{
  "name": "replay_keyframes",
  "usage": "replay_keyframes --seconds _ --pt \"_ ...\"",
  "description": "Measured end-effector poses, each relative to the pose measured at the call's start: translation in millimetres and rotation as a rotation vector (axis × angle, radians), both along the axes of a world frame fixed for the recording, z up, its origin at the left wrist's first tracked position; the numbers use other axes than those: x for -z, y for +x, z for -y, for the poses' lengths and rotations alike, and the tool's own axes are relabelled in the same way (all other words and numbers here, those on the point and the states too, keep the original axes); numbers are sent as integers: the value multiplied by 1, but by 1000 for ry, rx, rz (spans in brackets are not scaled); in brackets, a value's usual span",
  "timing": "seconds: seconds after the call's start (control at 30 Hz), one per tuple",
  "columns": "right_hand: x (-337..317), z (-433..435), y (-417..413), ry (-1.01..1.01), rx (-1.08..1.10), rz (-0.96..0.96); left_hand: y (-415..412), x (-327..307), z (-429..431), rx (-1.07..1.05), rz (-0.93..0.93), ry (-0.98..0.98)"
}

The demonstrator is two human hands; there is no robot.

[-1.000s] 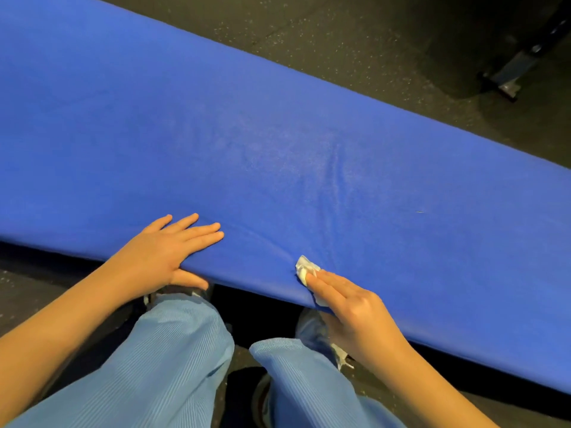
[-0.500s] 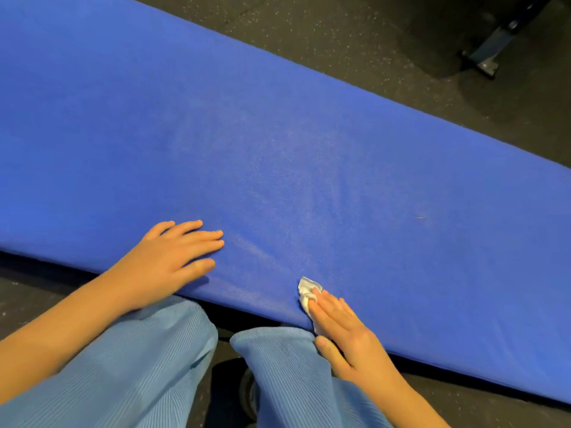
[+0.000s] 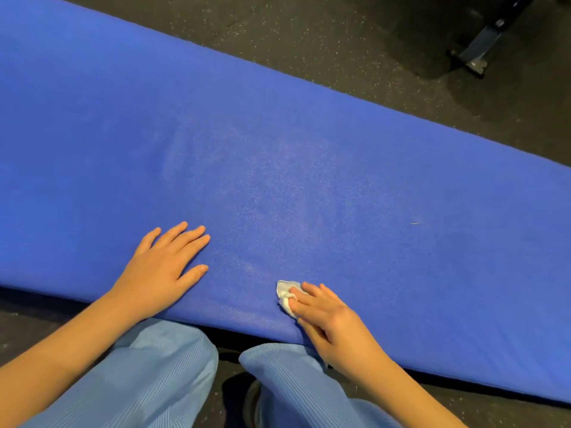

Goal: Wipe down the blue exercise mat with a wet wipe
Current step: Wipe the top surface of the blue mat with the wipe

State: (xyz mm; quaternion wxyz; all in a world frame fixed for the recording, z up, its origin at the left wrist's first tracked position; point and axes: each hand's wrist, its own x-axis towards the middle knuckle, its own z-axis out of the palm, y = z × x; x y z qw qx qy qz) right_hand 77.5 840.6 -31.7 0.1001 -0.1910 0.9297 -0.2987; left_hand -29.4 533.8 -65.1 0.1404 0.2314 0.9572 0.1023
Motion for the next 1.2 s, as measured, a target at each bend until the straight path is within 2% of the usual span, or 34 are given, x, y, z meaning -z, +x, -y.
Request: replay_keyframes --seconds 0.07,0.2,0.33,0.4,0.5,0.57,0.63,0.73,0.87,1.03,1.2 --pt "11 -7 -16 66 51 -108 -5 -3 -3 -14 -18 18" --pt "25 3 -36 78 337 -185 -30 -6 -9 -16 -15 120" --pt "22 20 -23 13 257 -140 -36 12 -15 19 -16 34" --pt "23 10 -29 48 252 -181 -32 15 -16 35 -26 2" --pt "32 -11 -56 160 411 -265 -32 10 -16 35 -23 -17" --pt "33 -10 -68 177 537 -244 -31 9 -16 45 -16 -27" --pt "30 2 -63 152 505 -219 -30 9 -15 51 -9 -39" --pt "18 10 -47 91 333 -167 -28 7 -13 41 0 -35" --pt "15 -1 -56 16 412 -42 -31 4 -14 34 -2 15" --pt "28 -5 -82 40 512 -88 -54 12 -21 3 -13 77" --pt "32 8 -65 17 309 -71 -73 27 -34 52 2 -46"
